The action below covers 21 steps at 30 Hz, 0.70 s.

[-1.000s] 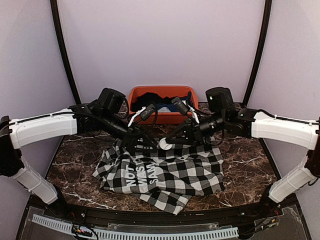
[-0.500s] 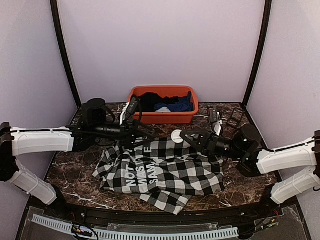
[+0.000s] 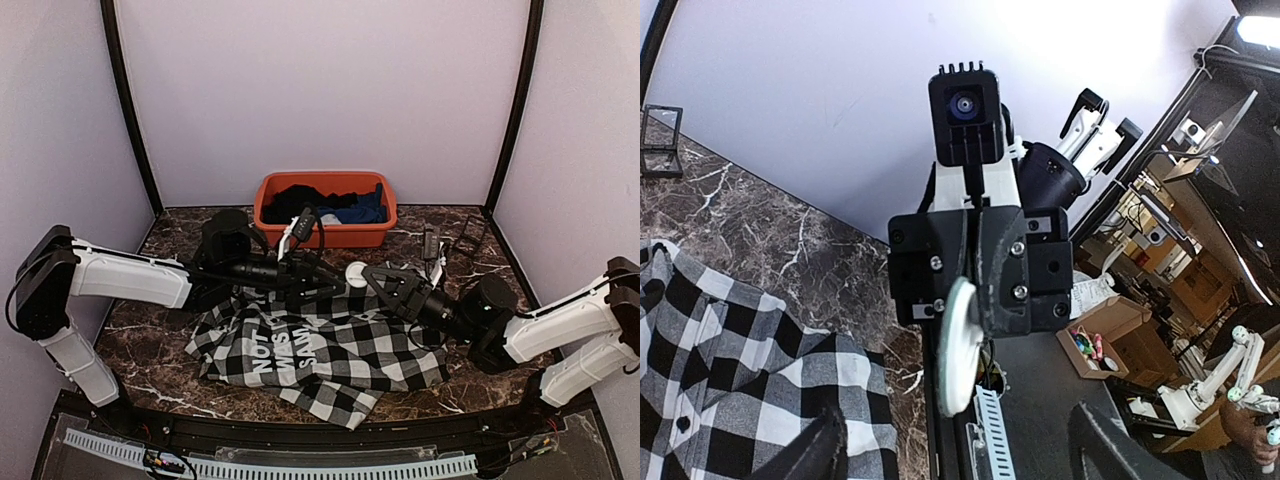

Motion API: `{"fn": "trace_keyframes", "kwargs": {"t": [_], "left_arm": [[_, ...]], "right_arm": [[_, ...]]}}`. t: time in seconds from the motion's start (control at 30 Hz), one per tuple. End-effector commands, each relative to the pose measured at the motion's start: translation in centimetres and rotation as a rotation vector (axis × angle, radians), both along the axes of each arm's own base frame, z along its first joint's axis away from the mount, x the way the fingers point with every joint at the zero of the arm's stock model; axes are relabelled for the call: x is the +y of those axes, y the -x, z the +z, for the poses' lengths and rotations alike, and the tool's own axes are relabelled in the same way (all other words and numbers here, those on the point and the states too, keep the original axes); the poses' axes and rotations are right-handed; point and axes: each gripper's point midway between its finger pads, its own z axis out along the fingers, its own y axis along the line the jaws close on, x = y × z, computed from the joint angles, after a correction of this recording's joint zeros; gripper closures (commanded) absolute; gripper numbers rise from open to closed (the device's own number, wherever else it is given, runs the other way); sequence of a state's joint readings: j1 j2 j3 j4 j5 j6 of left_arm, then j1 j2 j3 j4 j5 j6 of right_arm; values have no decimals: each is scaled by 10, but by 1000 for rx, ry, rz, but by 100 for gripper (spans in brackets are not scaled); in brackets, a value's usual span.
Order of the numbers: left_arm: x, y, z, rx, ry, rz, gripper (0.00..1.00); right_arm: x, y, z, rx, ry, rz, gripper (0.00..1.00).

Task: Pin the brooch onto the clothing
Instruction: Pass from the right arm to the left

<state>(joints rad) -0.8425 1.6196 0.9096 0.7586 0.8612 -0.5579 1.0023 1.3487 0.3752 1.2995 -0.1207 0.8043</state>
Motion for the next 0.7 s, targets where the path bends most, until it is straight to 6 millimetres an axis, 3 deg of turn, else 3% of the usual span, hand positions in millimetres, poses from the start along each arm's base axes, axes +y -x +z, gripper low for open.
{"fn": "trace_keyframes", "kwargs": {"t": [0.0,0.2,0.53,0.67], "left_arm": [[-8,7,21,-29,57,-55,28],[-17,13,19,-14,43,-102,43],[-20,18,14,0,36,-135,54],[-20,19,11,8,33,-136,54]], "right_arm": [[-20,7,46,-105,-191,-38,100],[-18,5,42,-103,-186,-41,100],[-19,5,44,-105,-223,-41,100],[-18,6,46,-106,-241,-29,100]]}}
